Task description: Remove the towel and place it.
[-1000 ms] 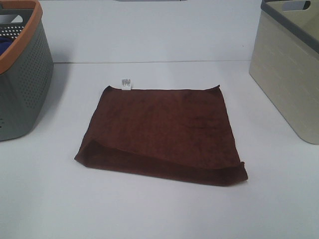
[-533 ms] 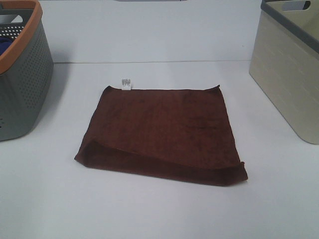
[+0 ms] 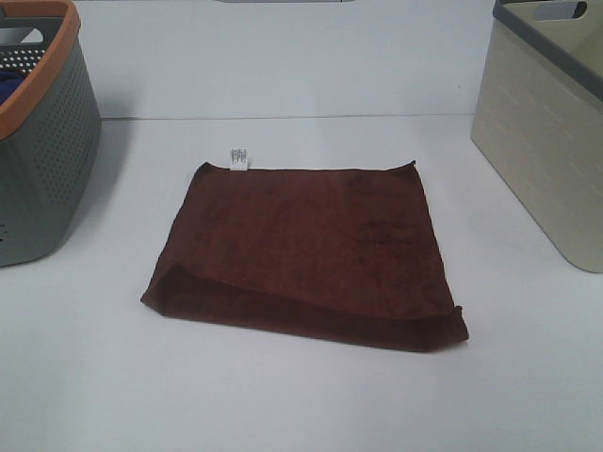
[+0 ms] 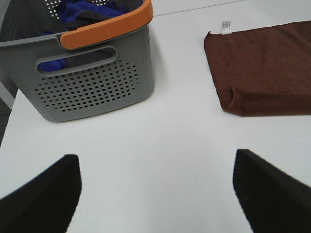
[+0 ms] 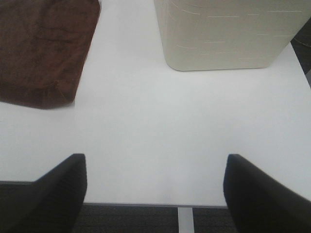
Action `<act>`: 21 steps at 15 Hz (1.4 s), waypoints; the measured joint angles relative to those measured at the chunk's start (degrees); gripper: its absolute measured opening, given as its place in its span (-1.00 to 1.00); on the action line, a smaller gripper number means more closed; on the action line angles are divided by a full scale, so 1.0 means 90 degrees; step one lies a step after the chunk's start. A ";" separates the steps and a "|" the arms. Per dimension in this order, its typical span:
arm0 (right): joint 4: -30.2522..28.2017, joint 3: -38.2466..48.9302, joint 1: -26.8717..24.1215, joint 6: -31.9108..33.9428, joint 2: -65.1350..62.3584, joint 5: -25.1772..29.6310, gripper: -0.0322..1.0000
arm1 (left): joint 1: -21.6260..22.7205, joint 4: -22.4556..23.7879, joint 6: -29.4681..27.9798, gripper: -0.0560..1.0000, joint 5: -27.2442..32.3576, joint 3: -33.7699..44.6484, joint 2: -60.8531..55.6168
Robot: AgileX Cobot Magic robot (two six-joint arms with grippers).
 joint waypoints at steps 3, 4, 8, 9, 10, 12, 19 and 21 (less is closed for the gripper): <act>0.0057 0.0000 0.0497 0.0000 0.0000 0.0000 0.38 | 0.0000 0.0000 -0.0006 0.64 0.0000 0.0000 0.0000; 0.0064 0.0000 0.0516 0.0000 0.0000 0.0000 0.38 | 0.0000 0.0000 -0.0006 0.64 0.0000 0.0000 0.0000; 0.0064 0.0000 0.0535 0.0000 0.0000 0.0000 0.38 | 0.0000 0.0000 -0.0006 0.64 0.0000 0.0000 0.0000; 0.0064 0.0000 0.0535 0.0000 0.0000 0.0000 0.38 | 0.0000 0.0000 -0.0006 0.64 0.0000 0.0000 0.0000; 0.0064 0.0000 0.0535 0.0000 0.0000 0.0000 0.38 | 0.0000 0.0000 -0.0006 0.64 0.0000 0.0000 0.0000; 0.0064 0.0000 0.0535 0.0000 0.0000 0.0000 0.38 | 0.0000 0.0000 -0.0006 0.64 0.0000 0.0000 0.0000; 0.0064 0.0000 0.0535 0.0000 0.0000 0.0000 0.38 | 0.0000 0.0000 -0.0006 0.64 0.0000 0.0000 0.0000; 0.0064 0.0000 0.0535 0.0000 0.0000 0.0000 0.38 | 0.0000 0.0000 -0.0006 0.64 0.0000 0.0000 0.0000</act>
